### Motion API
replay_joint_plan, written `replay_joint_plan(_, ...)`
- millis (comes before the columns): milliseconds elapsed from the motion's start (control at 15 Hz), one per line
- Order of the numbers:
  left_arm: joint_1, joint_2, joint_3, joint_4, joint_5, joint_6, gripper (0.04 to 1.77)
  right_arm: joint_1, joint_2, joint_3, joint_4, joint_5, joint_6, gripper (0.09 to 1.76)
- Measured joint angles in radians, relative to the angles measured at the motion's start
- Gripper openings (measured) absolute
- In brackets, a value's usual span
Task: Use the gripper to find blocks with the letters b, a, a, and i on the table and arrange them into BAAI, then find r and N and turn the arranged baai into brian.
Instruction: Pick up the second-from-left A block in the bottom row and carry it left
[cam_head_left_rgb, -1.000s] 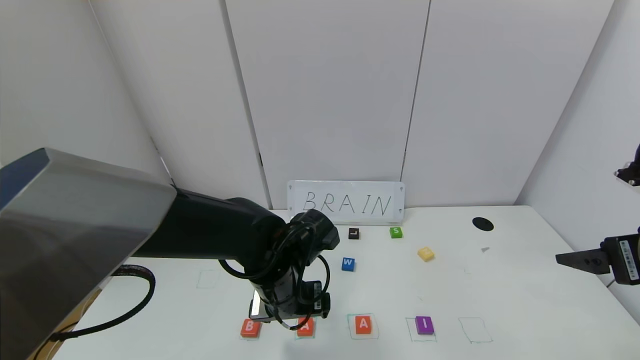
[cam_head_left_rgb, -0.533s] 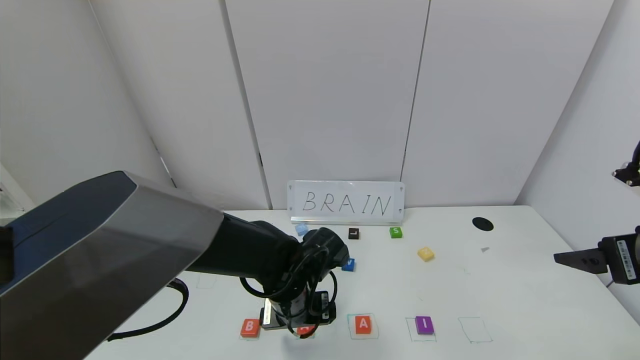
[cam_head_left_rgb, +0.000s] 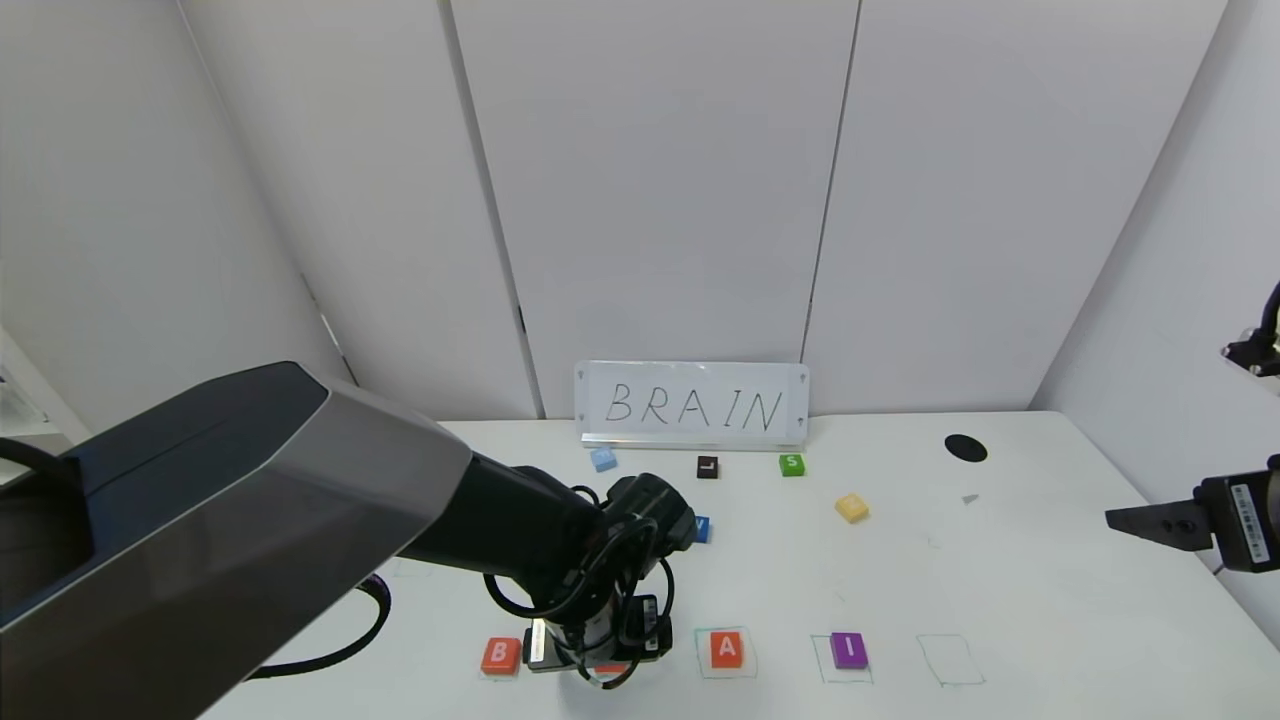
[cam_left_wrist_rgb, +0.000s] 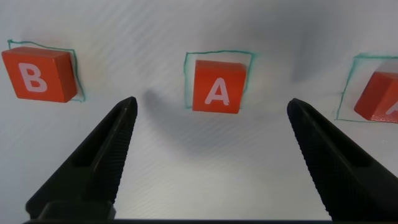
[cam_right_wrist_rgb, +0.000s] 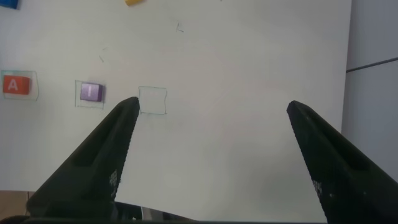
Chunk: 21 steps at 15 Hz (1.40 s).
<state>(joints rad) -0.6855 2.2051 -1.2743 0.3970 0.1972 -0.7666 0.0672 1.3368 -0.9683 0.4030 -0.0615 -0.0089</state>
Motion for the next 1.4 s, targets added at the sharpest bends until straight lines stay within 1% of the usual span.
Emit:
replay_joint_plan(400,0.000,0.014,-0.003,-0.001,0.001,-0.001,1.72,0.000,0.000,0.000,-0.001,0.000,0.000,1.71)
replay_joint_plan(467,0.000,0.018,-0.004,-0.001,0.001,-0.003,1.63,0.000,-0.001,0.000,-0.001,0.000,0.000,1.71)
replay_joint_plan(667,-0.004,0.028,-0.010,0.000,0.001,-0.008,1.13,-0.001,-0.002,0.000,-0.004,0.000,0.000,1.71)
replay_joint_plan(867,-0.005,0.035,-0.013,-0.001,0.004,-0.008,0.80,-0.001,-0.002,0.002,-0.011,0.000,0.000,1.71)
replay_joint_plan(933,-0.005,0.037,-0.014,-0.002,0.018,-0.008,0.72,0.000,-0.003,0.005,-0.012,0.000,0.000,1.71)
replay_joint_plan(1000,-0.005,0.040,-0.017,-0.004,0.036,-0.008,0.50,0.006,-0.004,0.009,-0.013,0.000,-0.001,1.71)
replay_joint_plan(1400,-0.010,0.046,-0.011,-0.017,0.043,-0.008,0.51,0.014,-0.008,0.013,-0.015,0.000,-0.003,1.71)
